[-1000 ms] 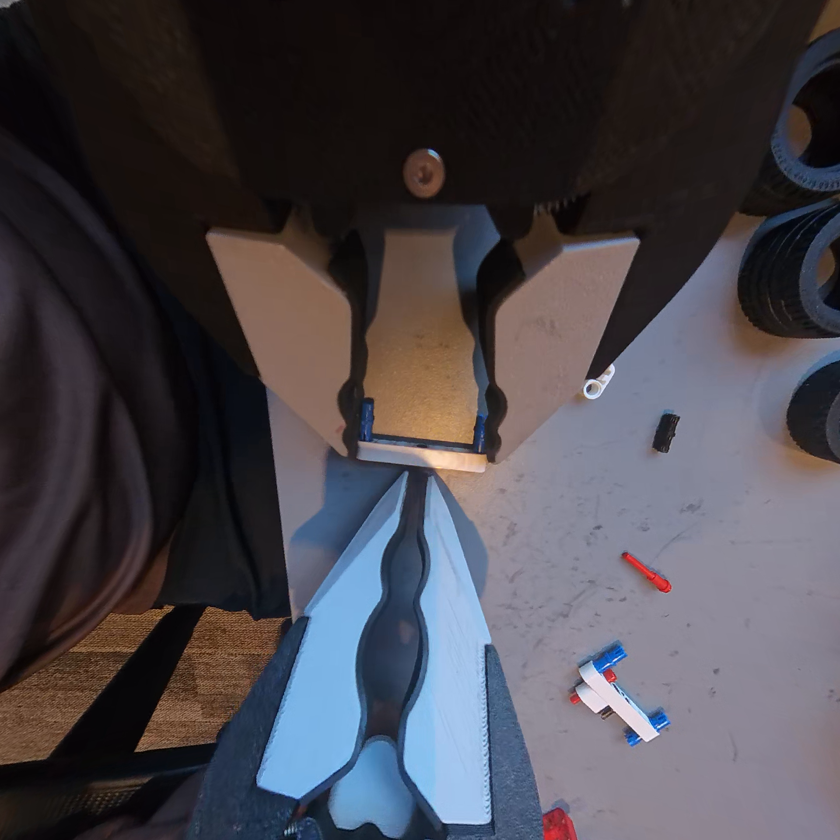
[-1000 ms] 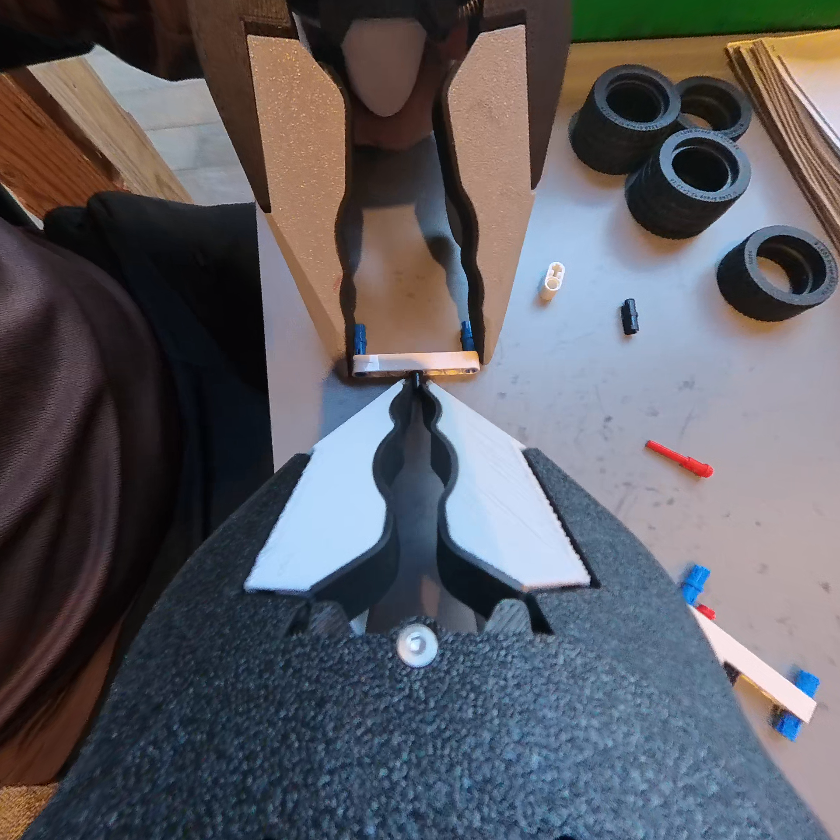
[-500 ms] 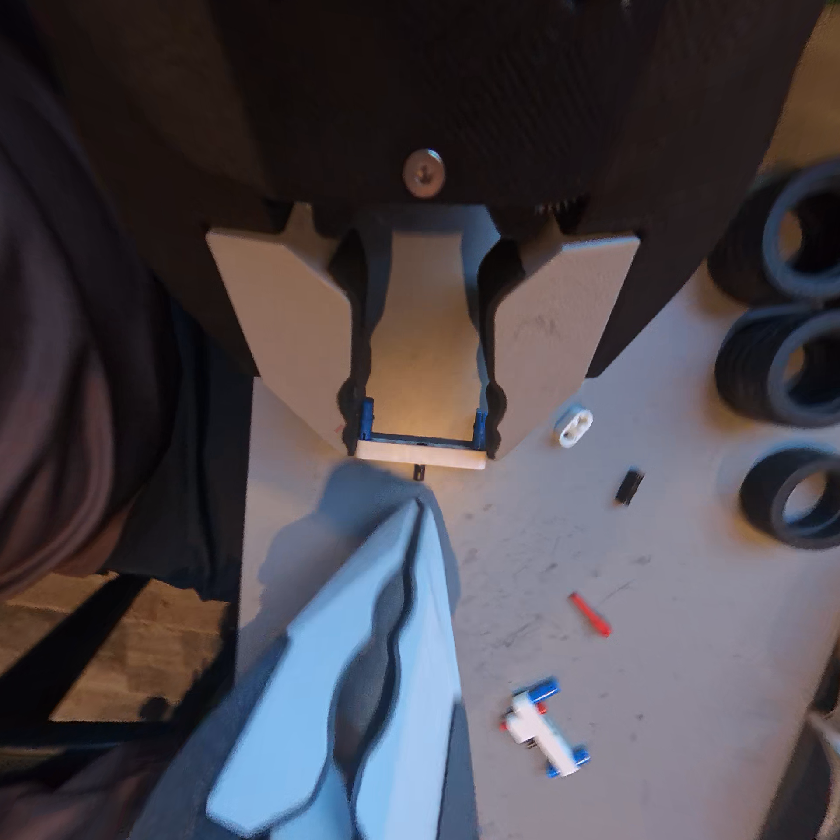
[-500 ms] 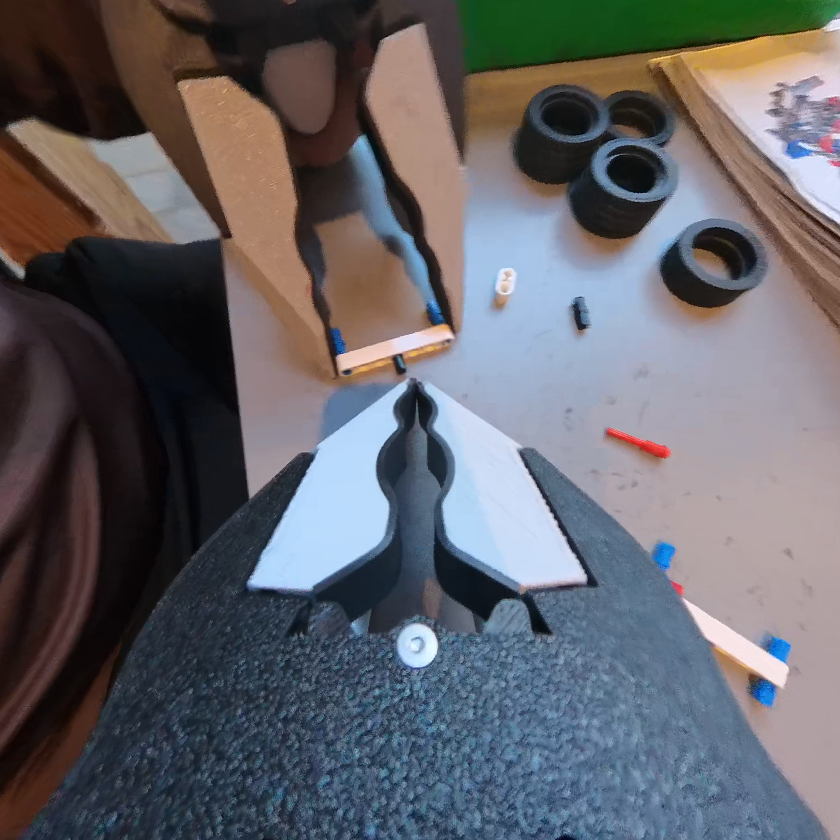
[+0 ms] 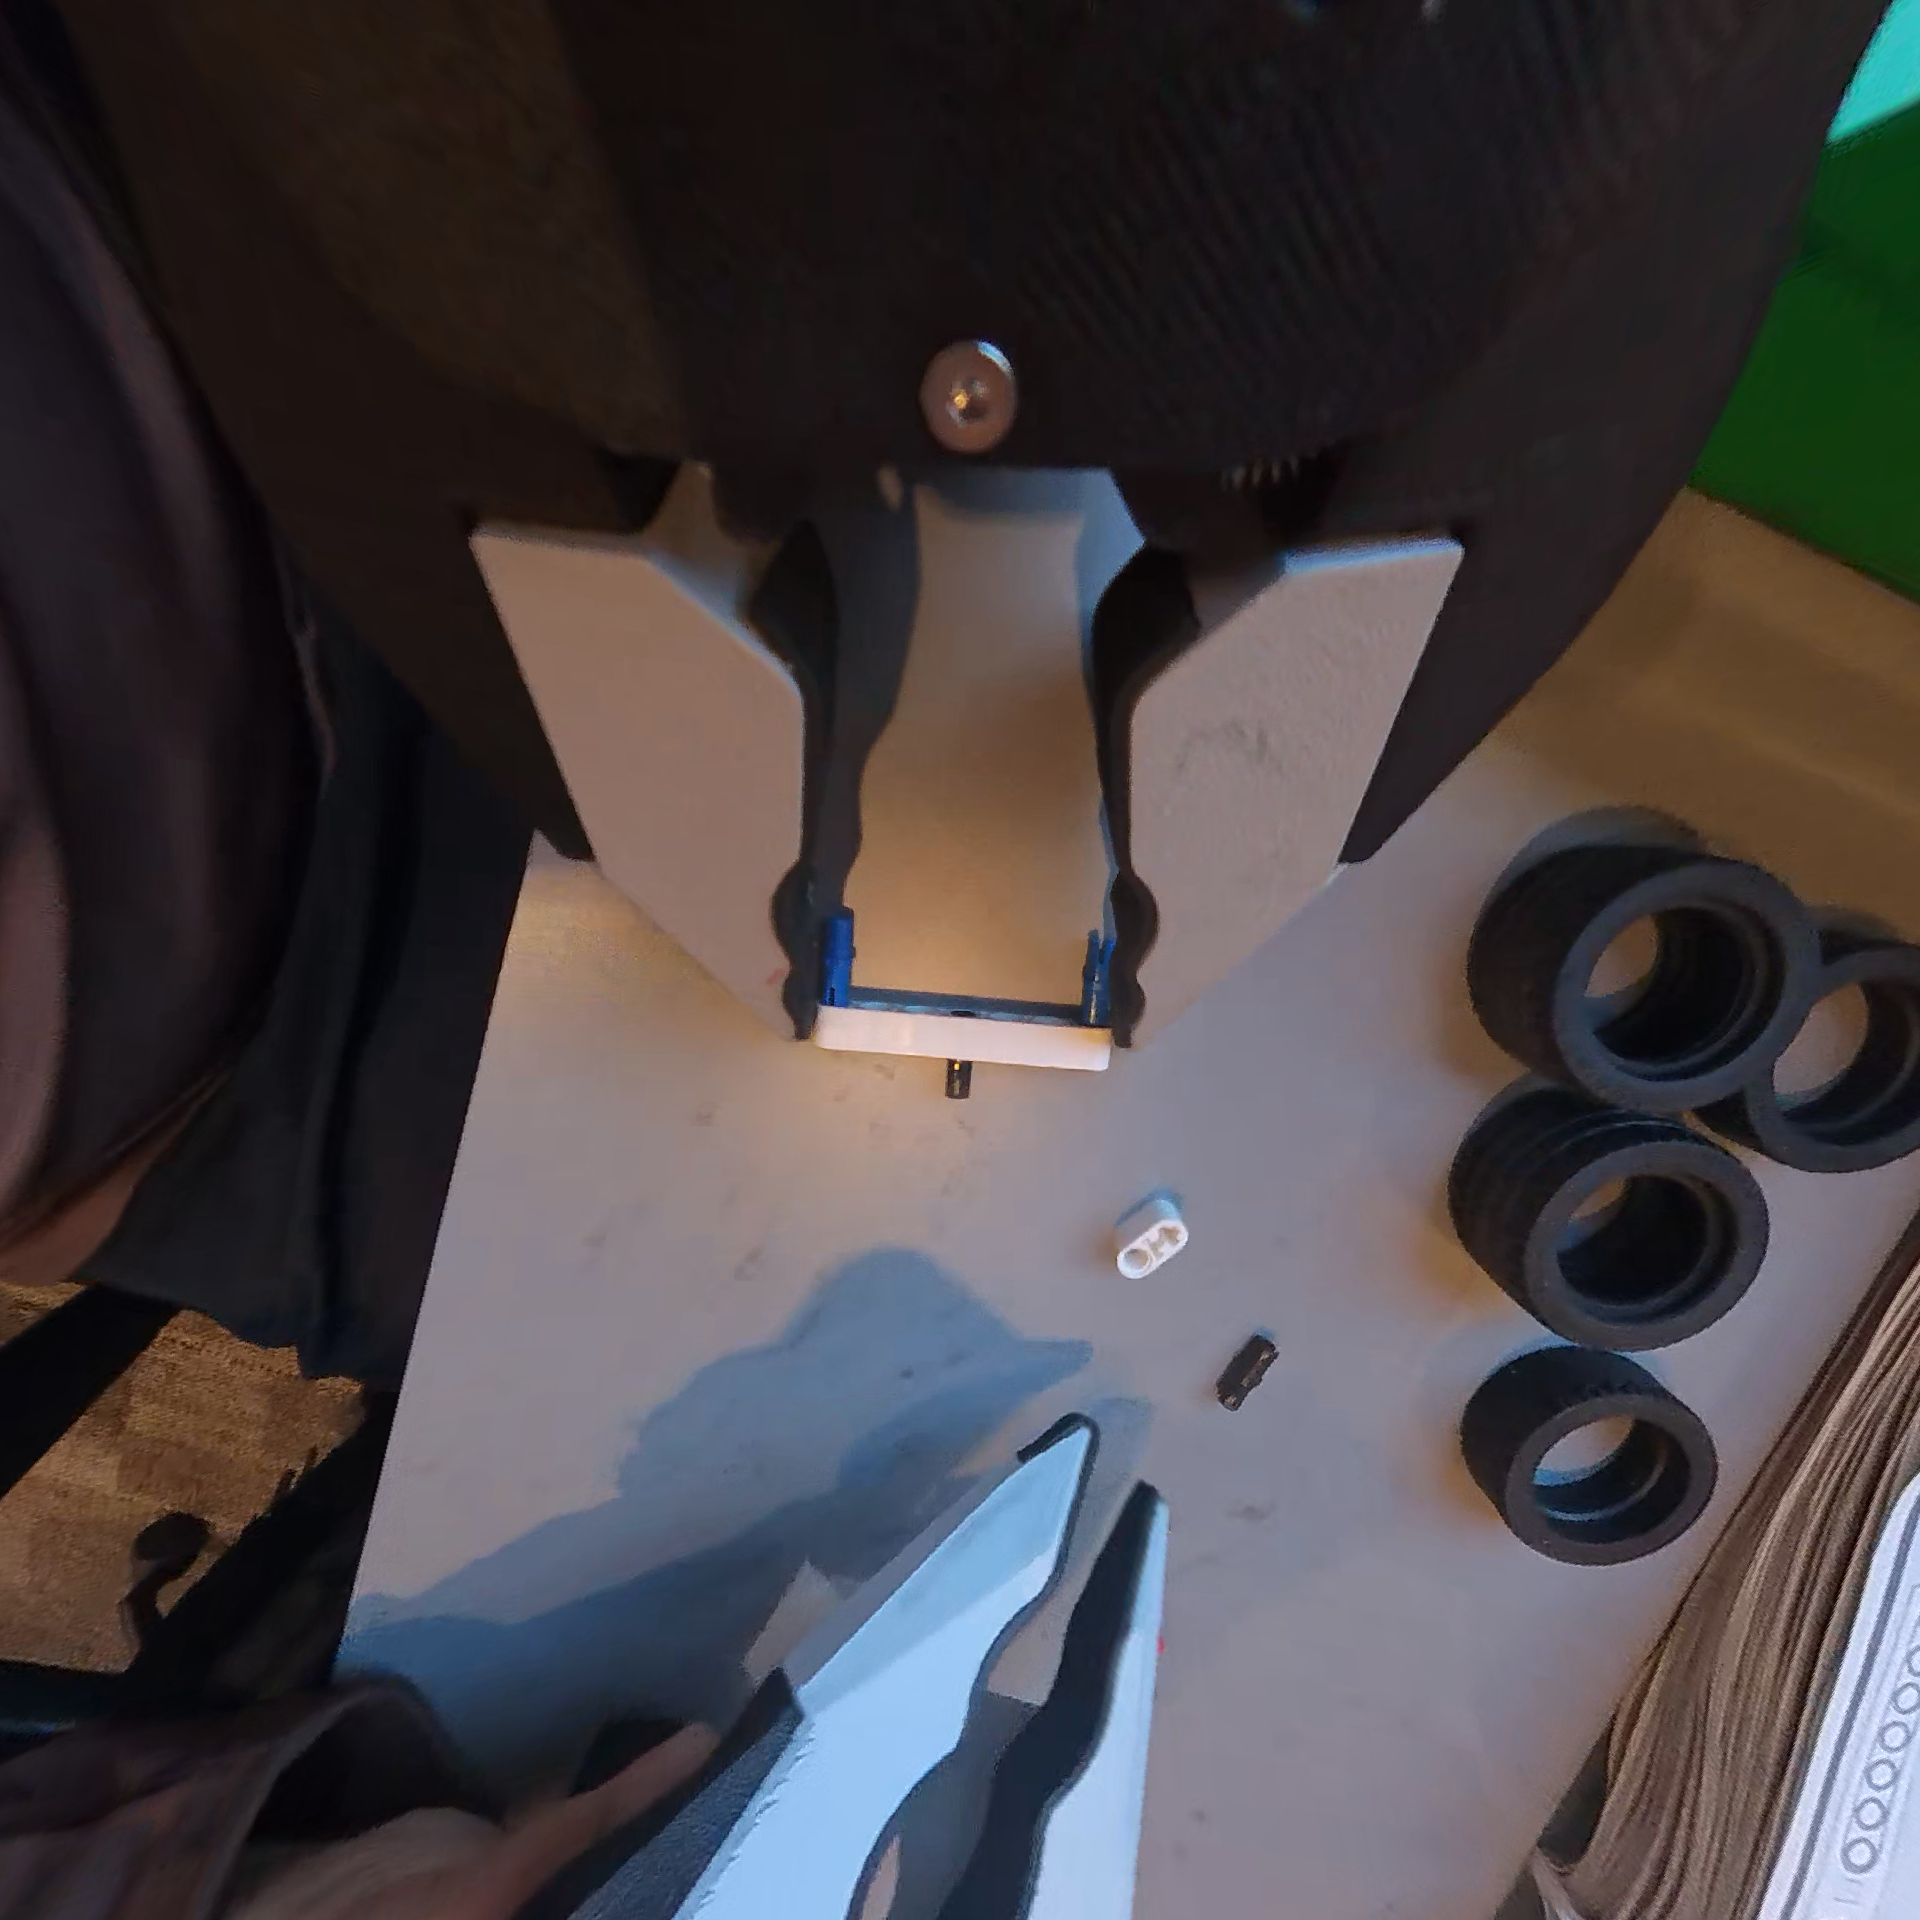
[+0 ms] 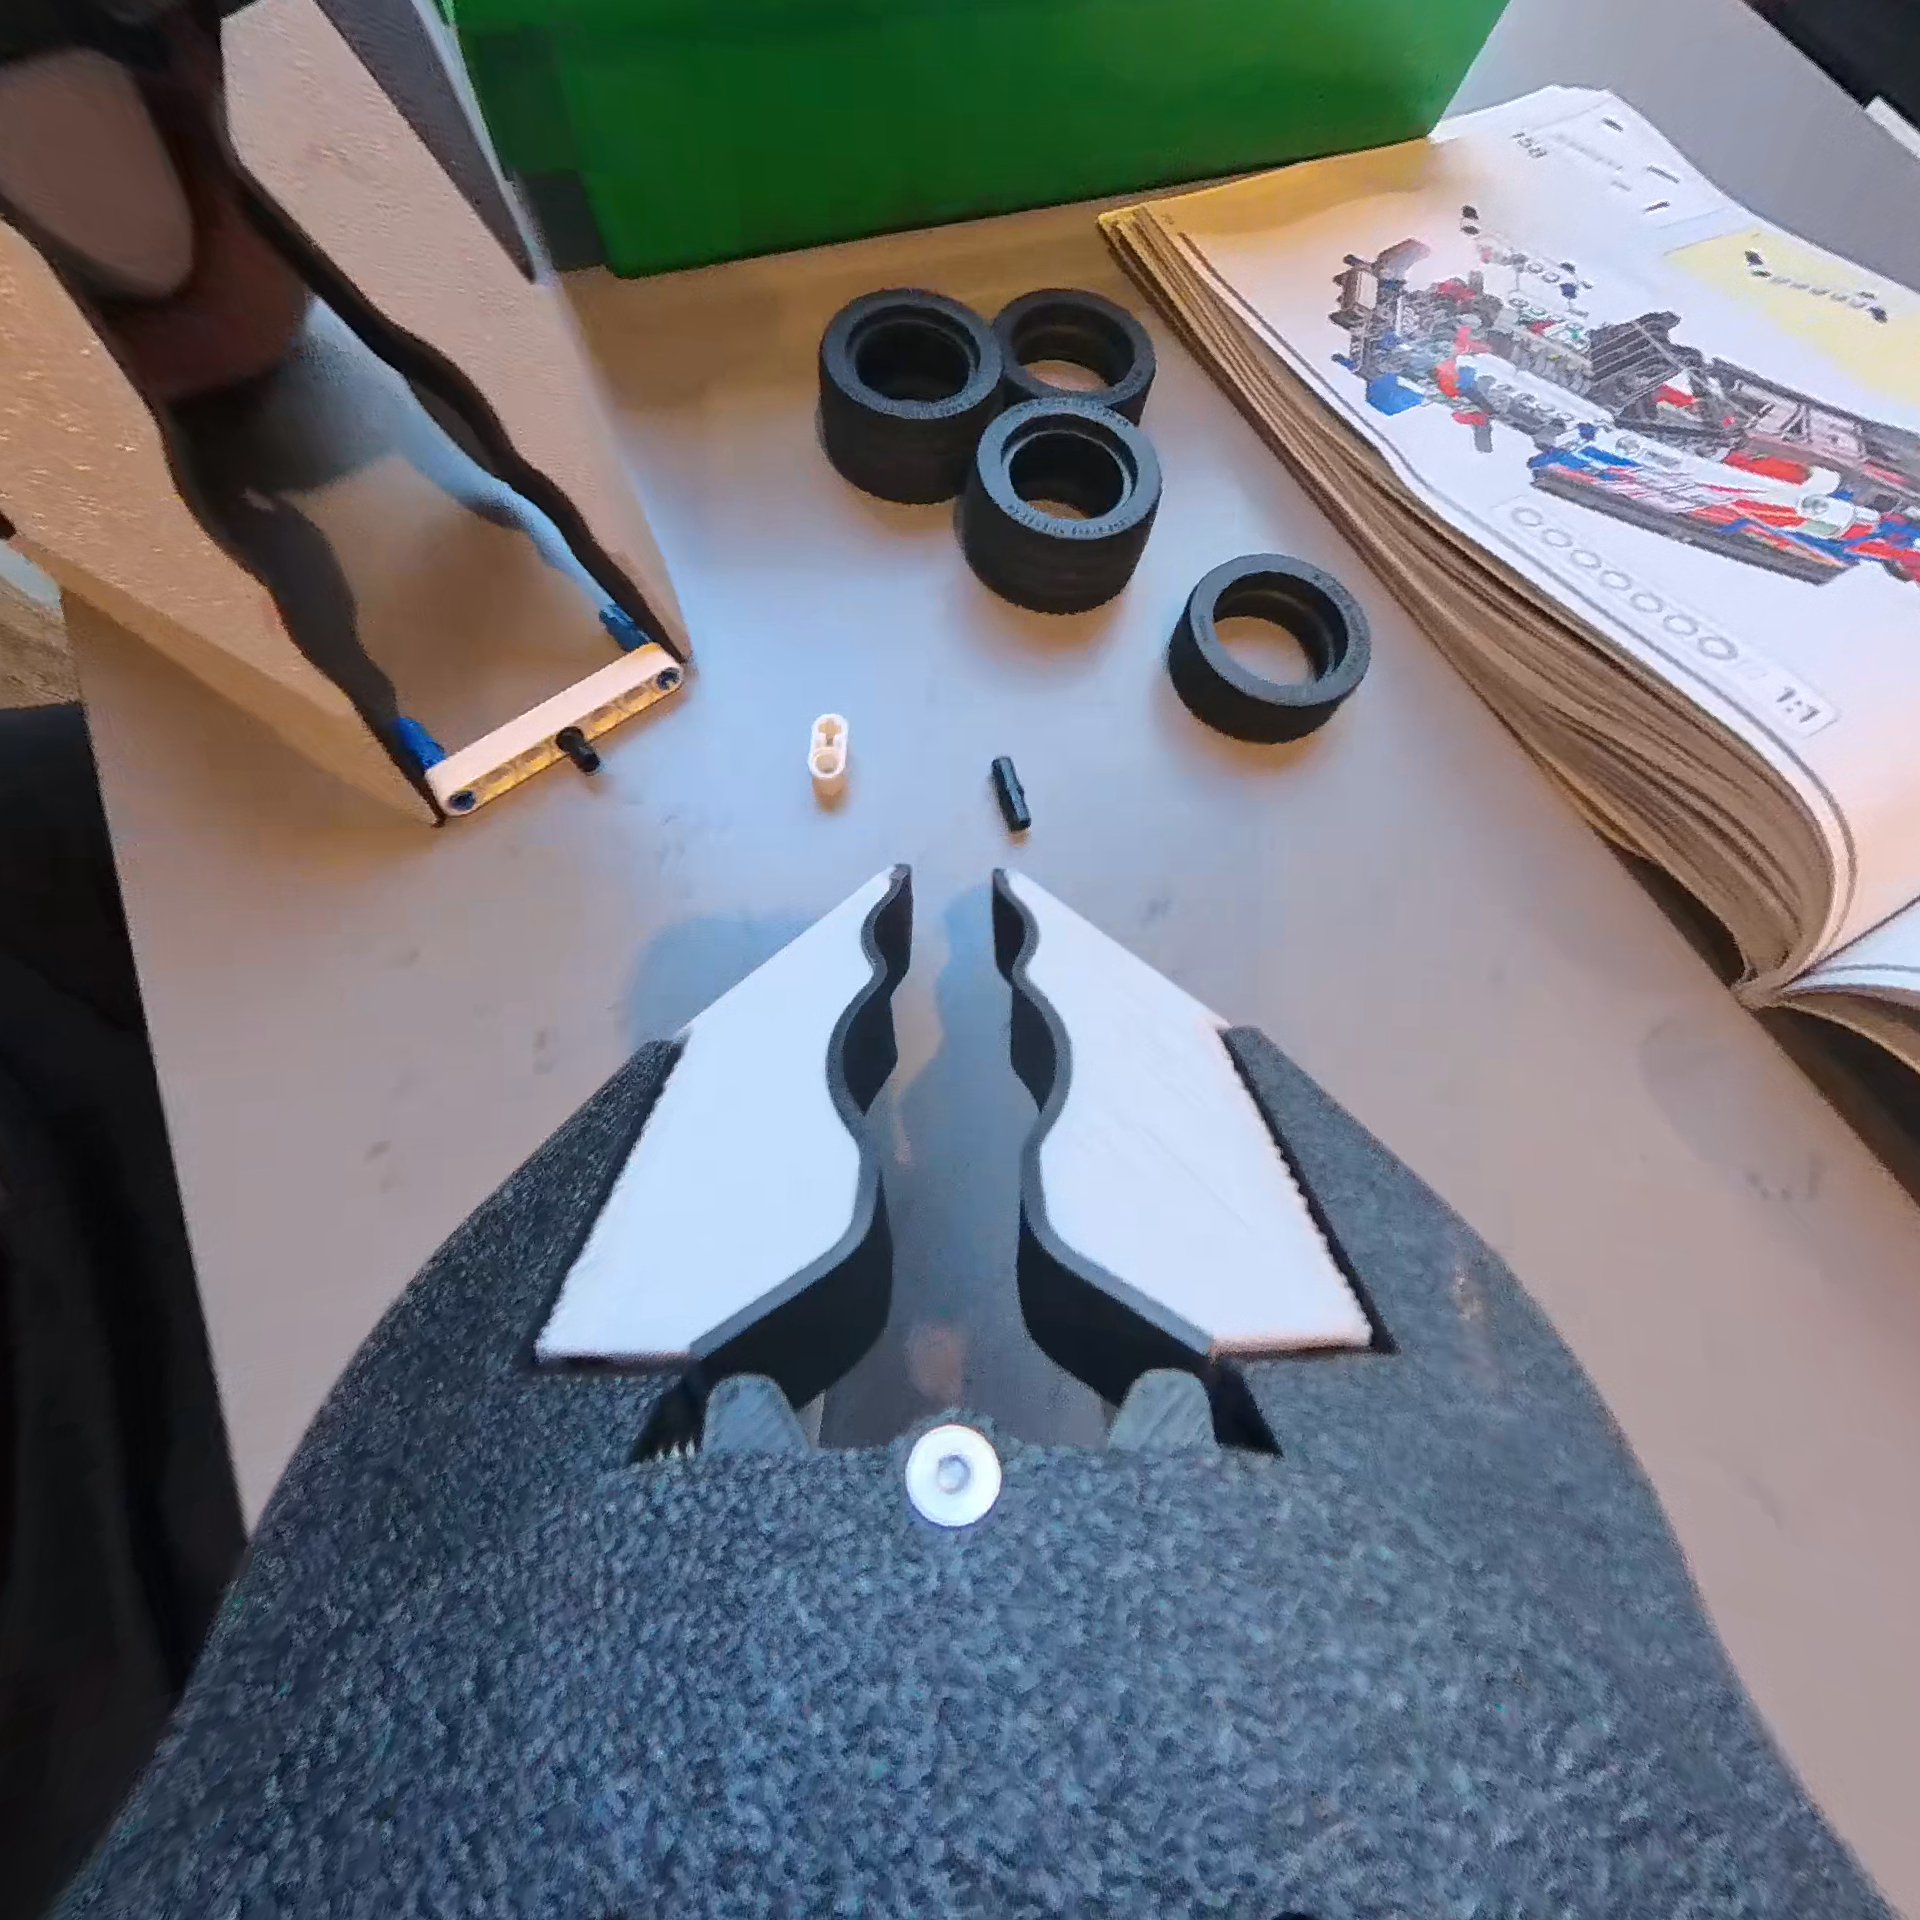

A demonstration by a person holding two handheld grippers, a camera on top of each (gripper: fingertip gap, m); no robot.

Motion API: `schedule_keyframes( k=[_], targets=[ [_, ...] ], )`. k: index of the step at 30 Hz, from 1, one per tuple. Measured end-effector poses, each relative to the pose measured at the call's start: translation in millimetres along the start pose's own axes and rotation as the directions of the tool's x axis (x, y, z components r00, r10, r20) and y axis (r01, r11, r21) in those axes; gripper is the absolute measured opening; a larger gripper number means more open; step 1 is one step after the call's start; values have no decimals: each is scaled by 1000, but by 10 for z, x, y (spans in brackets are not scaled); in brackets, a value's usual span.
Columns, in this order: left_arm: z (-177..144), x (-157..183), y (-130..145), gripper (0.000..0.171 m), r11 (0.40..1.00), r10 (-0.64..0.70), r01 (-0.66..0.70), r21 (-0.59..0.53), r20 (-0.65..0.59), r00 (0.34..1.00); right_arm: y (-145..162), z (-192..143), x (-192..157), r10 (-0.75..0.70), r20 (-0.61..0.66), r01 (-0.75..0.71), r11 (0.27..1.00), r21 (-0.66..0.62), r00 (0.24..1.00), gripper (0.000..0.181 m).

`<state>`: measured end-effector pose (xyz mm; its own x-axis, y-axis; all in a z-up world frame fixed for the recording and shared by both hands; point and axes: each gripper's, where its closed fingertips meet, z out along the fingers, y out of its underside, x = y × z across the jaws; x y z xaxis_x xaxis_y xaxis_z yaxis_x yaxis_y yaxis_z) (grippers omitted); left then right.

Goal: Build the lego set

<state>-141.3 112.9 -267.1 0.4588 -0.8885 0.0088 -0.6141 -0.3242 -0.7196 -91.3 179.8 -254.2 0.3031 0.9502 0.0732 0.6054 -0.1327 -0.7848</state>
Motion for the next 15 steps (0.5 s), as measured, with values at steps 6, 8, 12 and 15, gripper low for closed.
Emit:
schedule_keyframes(
  k=[6,8,12,15],
  targets=[
    [-8,-2,8,54,1000,-3,3,4,-1,1000,-49,115,62,-18,12,19,1000,-14,1000,15],
    [-9,-3,9,54,1000,-6,6,4,-4,1000,-44,157,79,-27,22,28,999,-30,999,16],
    [-5,-7,7,54,1000,-4,4,5,-4,1000,-82,238,122,-26,50,28,999,-38,998,18],
    [1,-16,-2,54,1000,-7,7,6,-12,1000,-63,284,128,-3,86,8,998,-65,996,19]
  ],
)
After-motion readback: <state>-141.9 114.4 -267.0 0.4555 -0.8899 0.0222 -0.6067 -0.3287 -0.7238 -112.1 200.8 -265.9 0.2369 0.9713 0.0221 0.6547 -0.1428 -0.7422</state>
